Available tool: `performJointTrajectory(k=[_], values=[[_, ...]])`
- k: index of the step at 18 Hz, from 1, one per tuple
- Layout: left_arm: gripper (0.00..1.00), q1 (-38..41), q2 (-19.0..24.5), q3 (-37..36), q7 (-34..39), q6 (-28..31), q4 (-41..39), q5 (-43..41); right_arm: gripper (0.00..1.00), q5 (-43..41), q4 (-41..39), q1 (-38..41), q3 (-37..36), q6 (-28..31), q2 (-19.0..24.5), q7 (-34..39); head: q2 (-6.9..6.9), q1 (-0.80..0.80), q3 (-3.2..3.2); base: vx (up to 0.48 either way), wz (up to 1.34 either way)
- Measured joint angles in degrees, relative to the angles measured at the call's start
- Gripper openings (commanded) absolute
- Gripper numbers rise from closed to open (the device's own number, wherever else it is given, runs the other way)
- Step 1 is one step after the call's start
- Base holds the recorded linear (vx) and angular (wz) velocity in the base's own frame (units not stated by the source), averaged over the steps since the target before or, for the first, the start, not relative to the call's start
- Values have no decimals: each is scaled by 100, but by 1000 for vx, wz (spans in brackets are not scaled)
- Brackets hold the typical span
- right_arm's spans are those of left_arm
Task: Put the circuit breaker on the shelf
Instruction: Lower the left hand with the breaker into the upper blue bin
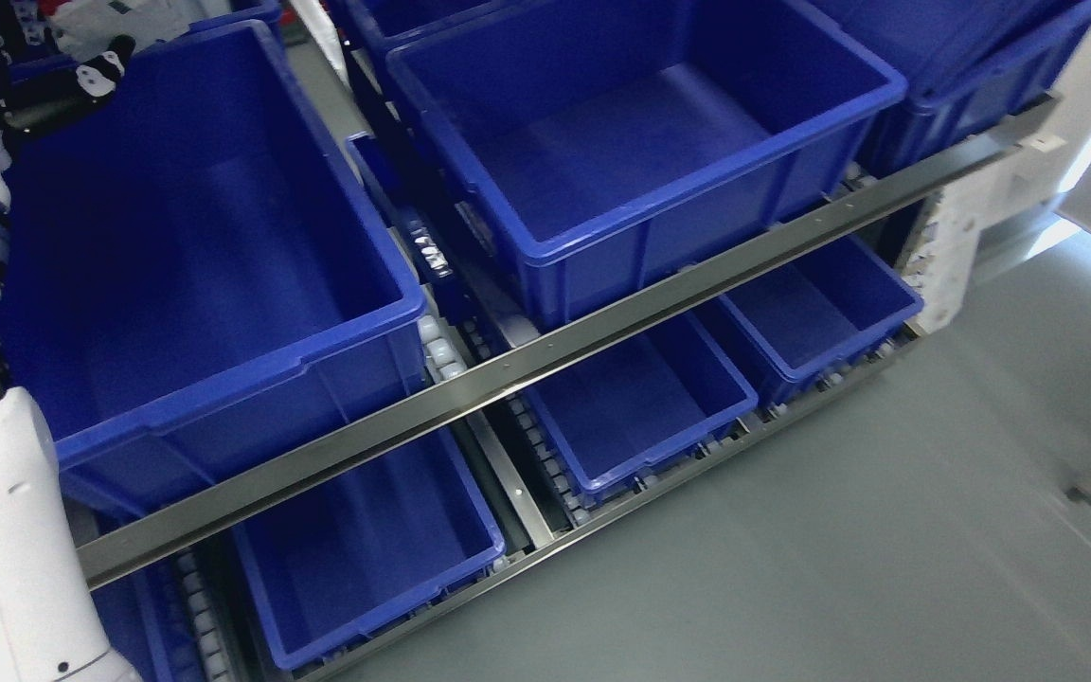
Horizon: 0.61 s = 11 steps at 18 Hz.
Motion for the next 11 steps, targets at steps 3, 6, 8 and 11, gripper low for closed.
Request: performJointTrajectory(k=[3,6,8,11], values=[[14,-425,193,-669,-290,-136,822,-449,100,0,0,1,0,2,0,-18,0,0,0,48,438],[14,-928,185,-1153,-342,-298,1657,-834,100,0,0,1,0,-5,0,7,0,0,0,41,222],[14,-1373,135,-1501,-348,-485,2422,-1087,100,0,0,1,0,-5,0,21,0,0,0,30,148],[16,-1828,41,-1991,-310,-557,3494,-1333,100,0,1,1,0,-5,0,21,-1,0,0,7,42]])
